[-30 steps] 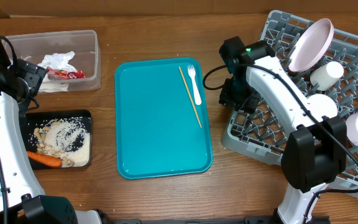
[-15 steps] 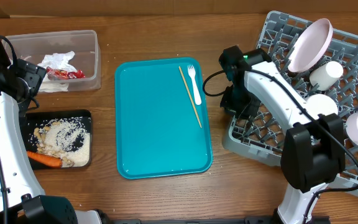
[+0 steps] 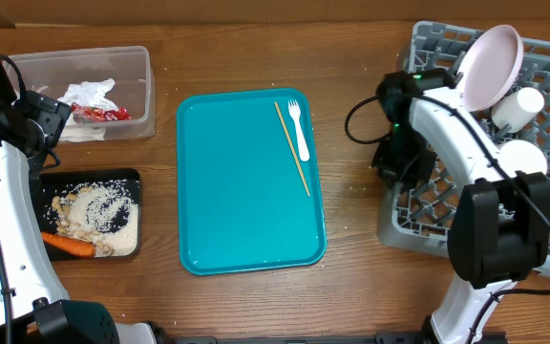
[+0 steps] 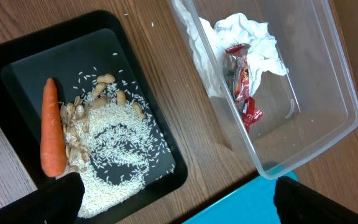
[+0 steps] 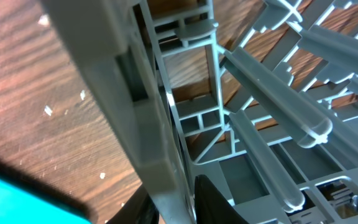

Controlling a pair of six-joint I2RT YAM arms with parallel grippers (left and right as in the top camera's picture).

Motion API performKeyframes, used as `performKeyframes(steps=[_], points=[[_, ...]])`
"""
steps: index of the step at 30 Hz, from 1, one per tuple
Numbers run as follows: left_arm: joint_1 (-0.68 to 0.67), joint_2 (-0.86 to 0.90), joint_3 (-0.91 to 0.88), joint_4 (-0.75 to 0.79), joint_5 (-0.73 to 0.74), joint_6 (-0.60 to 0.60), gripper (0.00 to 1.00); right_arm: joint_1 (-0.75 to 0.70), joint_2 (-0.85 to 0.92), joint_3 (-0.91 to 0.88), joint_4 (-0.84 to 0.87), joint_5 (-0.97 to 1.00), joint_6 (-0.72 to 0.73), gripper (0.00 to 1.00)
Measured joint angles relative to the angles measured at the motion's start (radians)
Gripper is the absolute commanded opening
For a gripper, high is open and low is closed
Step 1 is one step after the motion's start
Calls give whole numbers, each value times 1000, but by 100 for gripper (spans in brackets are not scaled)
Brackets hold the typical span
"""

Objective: Sort waste into correct bins and load items into the dishwasher rack

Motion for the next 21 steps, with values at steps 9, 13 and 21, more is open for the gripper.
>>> performKeyframes(steps=[9,13,21], points=[[0,0,0,0,0,0,100,-51,0,-4,209,-37,-280,17],[0,0,0,0,0,0,100,-45,0,-4,246,-79,-369,17],[0,0,0,0,0,0,100,90,0,-7,96,-96,-410,20]])
